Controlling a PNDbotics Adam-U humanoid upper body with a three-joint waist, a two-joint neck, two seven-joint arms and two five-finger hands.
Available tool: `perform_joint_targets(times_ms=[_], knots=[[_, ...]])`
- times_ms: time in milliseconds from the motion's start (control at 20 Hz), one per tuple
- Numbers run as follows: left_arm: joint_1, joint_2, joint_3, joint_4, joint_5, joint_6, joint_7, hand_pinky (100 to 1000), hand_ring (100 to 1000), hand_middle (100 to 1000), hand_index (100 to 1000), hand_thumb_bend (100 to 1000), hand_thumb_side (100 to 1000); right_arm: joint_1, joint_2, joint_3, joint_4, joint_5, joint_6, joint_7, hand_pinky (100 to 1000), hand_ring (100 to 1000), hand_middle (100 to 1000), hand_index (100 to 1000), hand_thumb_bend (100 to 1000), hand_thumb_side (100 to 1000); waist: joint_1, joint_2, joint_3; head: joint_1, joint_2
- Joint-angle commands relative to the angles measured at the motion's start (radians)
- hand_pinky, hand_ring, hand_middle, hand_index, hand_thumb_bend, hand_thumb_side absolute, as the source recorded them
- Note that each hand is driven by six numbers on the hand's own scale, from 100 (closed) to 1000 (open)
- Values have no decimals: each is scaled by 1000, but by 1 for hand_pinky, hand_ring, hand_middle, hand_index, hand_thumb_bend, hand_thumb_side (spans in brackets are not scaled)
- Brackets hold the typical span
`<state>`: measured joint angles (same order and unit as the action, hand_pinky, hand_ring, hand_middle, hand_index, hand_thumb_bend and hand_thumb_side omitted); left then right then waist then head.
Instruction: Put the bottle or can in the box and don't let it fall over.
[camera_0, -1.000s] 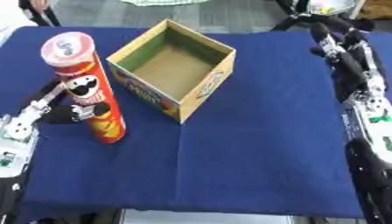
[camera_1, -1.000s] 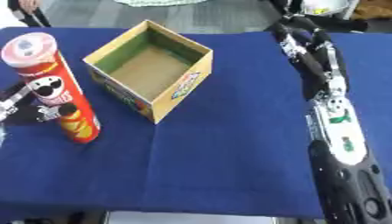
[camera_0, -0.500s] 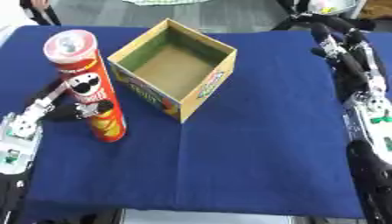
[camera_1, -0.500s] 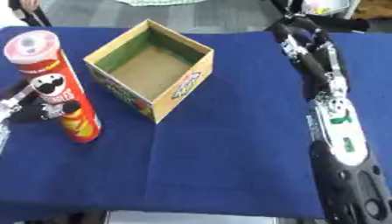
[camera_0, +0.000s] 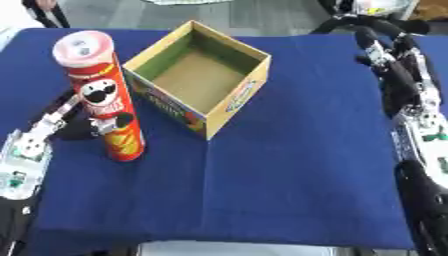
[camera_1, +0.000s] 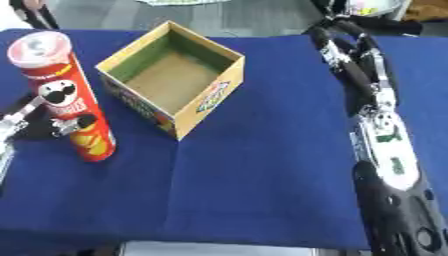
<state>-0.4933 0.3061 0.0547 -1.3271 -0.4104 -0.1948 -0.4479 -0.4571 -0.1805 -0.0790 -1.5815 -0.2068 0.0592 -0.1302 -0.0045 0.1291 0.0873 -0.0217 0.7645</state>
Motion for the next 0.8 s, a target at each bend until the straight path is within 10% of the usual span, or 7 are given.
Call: perform_joint_targets(times_ms=[50,800], knots=[[-10,6,3,-20,19,3,20,1000,797,586,662,553,590,-13,-10,-2,-13,-4,-2,1,764,958,1000,809,655,360,2,-10,0,0,4],[-1,2,3,-25,78,52,38,1000,723,493,523,197,527,-11,-10,-5,-13,-6,0,-4,764,958,1000,809,654,360,2,-11,1,0,5]])
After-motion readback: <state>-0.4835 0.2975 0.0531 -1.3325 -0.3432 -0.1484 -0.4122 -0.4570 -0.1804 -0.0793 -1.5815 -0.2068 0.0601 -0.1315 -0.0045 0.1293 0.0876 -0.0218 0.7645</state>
